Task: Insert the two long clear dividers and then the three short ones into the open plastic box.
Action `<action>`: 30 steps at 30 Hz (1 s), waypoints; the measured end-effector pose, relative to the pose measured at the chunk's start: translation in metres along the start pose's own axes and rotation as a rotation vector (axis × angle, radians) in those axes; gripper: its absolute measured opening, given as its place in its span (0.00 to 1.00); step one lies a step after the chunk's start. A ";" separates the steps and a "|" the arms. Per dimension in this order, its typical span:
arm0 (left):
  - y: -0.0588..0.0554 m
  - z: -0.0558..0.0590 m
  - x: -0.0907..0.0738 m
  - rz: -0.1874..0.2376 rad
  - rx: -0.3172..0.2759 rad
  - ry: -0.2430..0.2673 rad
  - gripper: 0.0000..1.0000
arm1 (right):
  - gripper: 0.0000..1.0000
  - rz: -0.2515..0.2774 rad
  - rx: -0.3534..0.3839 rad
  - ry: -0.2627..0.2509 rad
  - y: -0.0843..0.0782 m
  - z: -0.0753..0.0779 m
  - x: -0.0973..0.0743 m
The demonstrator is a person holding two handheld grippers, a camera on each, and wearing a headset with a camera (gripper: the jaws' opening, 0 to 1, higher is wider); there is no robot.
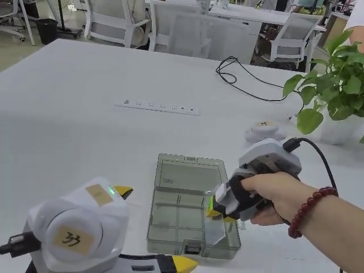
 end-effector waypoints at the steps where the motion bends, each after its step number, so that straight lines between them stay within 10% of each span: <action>1: 0.000 0.000 0.000 0.000 0.000 0.000 0.96 | 0.07 0.000 -0.003 -0.001 0.000 0.000 0.000; 15: 0.000 0.000 -0.001 0.002 -0.002 0.005 0.95 | 0.07 0.003 -0.047 -0.058 -0.002 -0.004 0.001; 30: 0.000 -0.003 -0.002 0.007 -0.017 0.019 0.95 | 0.07 0.051 -0.309 -0.231 -0.007 -0.010 0.013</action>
Point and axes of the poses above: the centre of the closed fingertips' face, and the gripper's own axes: x roughly forward along the fingers, z roughly to its right, y roughly out of its top, the point moved 3 cm from there along -x, roughly backward along the fingers, and after that the axes turned 15 degrees about x, right-handed, at the moved point
